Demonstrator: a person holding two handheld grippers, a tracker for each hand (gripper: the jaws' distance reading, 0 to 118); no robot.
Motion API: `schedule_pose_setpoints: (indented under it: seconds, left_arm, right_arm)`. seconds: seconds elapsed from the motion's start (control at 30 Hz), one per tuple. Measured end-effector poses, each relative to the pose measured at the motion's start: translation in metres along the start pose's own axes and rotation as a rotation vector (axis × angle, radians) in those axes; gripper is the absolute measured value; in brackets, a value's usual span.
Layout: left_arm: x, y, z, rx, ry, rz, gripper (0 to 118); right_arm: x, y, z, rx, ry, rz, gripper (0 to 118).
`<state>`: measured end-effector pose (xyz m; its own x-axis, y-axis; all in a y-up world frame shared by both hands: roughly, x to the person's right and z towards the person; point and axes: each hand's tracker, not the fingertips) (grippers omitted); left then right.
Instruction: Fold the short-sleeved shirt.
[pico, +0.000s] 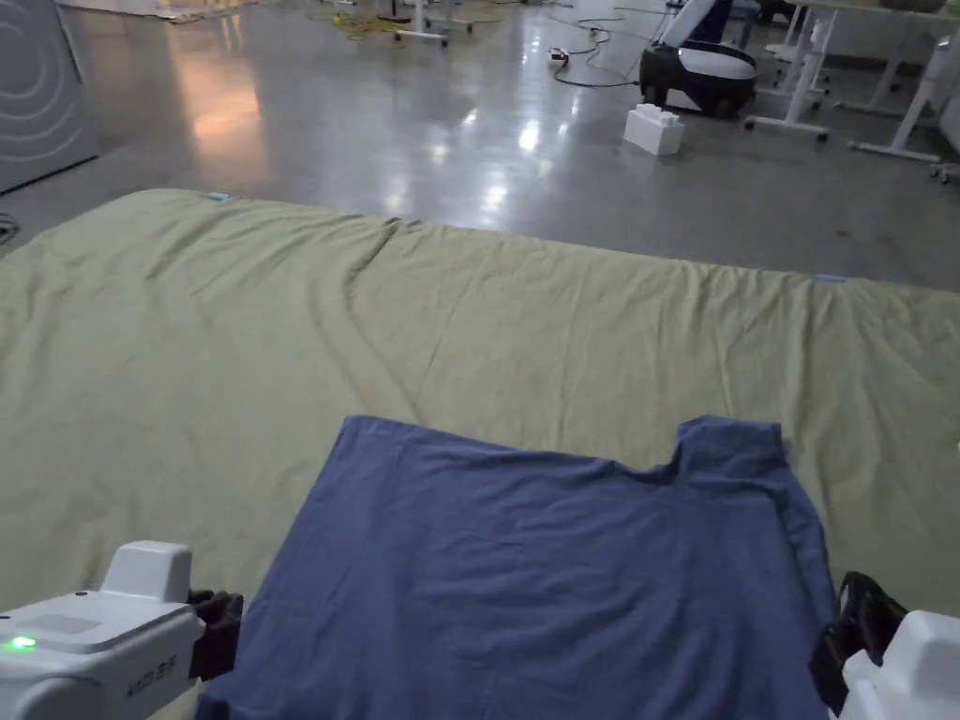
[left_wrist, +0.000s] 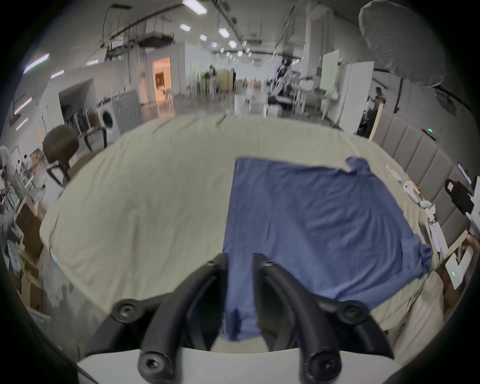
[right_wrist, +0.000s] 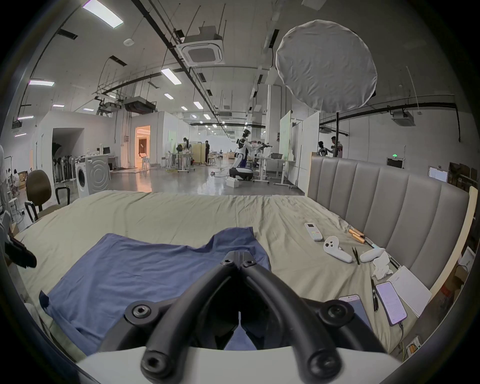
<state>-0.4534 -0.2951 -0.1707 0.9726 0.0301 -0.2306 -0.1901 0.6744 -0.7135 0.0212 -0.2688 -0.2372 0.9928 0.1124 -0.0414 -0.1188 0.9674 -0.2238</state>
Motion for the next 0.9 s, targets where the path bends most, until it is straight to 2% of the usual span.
schedule_pose_setpoints:
  seconds: [0.03, 0.13, 0.23, 0.4, 0.47, 0.53, 0.6, 0.63, 0.7, 0.73, 0.77, 0.8, 0.83, 0.9]
  left_arm:
    - [-0.006, -0.005, -0.005, -0.045, 0.0, 0.022, 34]
    - [-0.016, -0.017, -0.014, -0.13, 0.018, 0.086, 57]
    - [-0.018, -0.025, -0.025, -0.184, 0.045, 0.103, 61]
    - [-0.014, -0.039, -0.061, -0.315, 0.072, 0.117, 61]
    - [-0.009, -0.047, -0.068, -0.359, 0.095, 0.091, 60]
    - [-0.001, -0.048, -0.063, -0.305, 0.112, 0.072, 55]
    - [0.005, -0.047, -0.062, -0.301, 0.095, 0.042, 37]
    - [0.007, -0.048, -0.06, -0.301, 0.075, 0.027, 25]
    - [0.012, -0.047, -0.061, -0.304, 0.062, 0.005, 13]
    - [0.012, -0.047, -0.062, -0.305, 0.054, -0.005, 10]
    - [0.011, -0.047, -0.062, -0.307, 0.044, -0.006, 9]
    - [0.011, -0.046, -0.06, -0.31, 0.047, -0.006, 9]
    - [0.011, -0.045, -0.058, -0.31, 0.044, -0.015, 9]
    - [0.007, -0.045, -0.055, -0.305, 0.04, -0.028, 9]
  right_arm:
    - [-0.001, -0.002, 0.0, -0.01, 0.004, 0.002, 1]
    - [-0.002, -0.007, -0.001, -0.031, 0.013, 0.014, 1]
    - [-0.002, -0.012, -0.002, -0.051, 0.018, 0.02, 1]
    - [0.003, -0.018, -0.003, -0.088, 0.02, 0.016, 1]
    - [0.007, -0.019, 0.001, -0.106, 0.016, 0.013, 1]
    - [0.015, -0.021, 0.005, -0.128, 0.005, 0.003, 1]
    - [0.025, -0.023, 0.009, -0.163, -0.011, -0.01, 1]
    - [0.03, -0.024, 0.011, -0.19, -0.023, -0.013, 1]
    - [0.042, -0.026, 0.015, -0.251, -0.022, -0.019, 3]
    - [0.047, -0.032, 0.016, -0.345, -0.024, -0.055, 17]
    - [0.052, -0.031, 0.017, -0.357, -0.031, -0.026, 34]
    - [0.058, -0.033, 0.02, -0.389, -0.038, -0.036, 48]
    - [0.063, -0.036, 0.023, -0.439, -0.039, -0.035, 56]
    - [0.071, -0.044, 0.028, -0.525, -0.035, -0.036, 58]
